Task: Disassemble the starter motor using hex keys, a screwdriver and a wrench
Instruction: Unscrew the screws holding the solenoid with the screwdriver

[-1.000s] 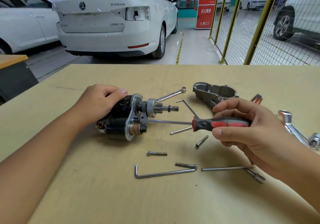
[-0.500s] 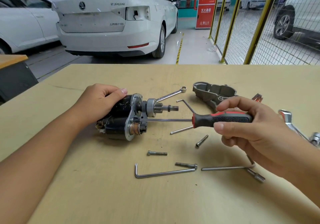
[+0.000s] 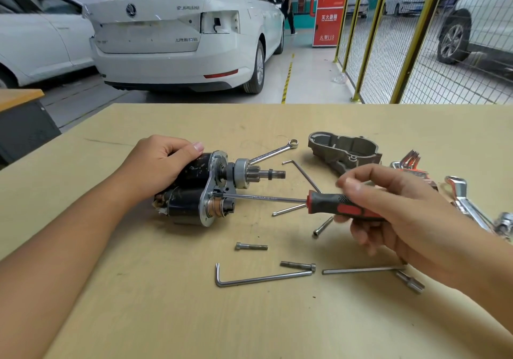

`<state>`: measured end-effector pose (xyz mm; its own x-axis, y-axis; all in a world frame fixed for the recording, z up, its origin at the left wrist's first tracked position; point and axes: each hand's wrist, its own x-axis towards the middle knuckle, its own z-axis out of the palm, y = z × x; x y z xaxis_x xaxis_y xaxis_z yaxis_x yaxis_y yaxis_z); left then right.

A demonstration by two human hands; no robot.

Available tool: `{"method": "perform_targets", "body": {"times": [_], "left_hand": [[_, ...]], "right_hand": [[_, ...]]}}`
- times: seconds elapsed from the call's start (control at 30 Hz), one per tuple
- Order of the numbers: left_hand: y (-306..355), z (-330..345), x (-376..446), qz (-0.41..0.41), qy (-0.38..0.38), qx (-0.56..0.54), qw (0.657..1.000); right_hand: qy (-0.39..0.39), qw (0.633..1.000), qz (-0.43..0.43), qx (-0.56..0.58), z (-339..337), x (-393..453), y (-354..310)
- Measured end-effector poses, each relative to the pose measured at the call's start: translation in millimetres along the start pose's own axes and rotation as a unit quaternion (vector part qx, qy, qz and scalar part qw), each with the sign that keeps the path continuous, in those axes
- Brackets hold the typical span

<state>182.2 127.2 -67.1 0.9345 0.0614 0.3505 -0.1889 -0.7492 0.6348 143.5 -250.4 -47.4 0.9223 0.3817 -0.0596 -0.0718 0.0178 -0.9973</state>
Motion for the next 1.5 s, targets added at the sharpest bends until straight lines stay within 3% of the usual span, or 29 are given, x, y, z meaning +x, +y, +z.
{"method": "perform_targets", "body": {"times": [0.27,0.47,0.7,0.93,1.13,1.37,1.5], "left_hand": [[-2.5,-0.1,0.4,0.005,0.001,0.005,1.000],[-3.3,-0.2,1.1,0.005,0.001,0.008,1.000],[-3.8,-0.5,1.7,0.005,-0.002,0.010,1.000],[-2.4,-0.7,0.5,0.002,-0.002,0.000,1.000],[1.6,-0.8,-0.2,0.005,0.003,-0.001,1.000],[0.7,-0.7,0.3,0.002,0.006,-0.001,1.000],[-1.6,0.2,0.8,0.004,0.010,0.003,1.000]], "right_hand": [[0.012,0.998,-0.050,0.024,-5.1,1.5,2.1],[-0.008,0.997,0.075,0.011,2.4,-1.6,-2.5],[0.026,0.999,-0.009,0.042,-2.8,1.6,2.4],[0.028,0.998,0.059,0.021,0.2,-1.8,-5.8],[0.016,0.996,-0.021,0.081,-3.8,2.5,-2.3],[0.007,0.998,0.036,0.044,0.7,0.3,-4.0],[0.004,0.999,-0.004,0.047,-1.1,1.3,-2.7]]}}
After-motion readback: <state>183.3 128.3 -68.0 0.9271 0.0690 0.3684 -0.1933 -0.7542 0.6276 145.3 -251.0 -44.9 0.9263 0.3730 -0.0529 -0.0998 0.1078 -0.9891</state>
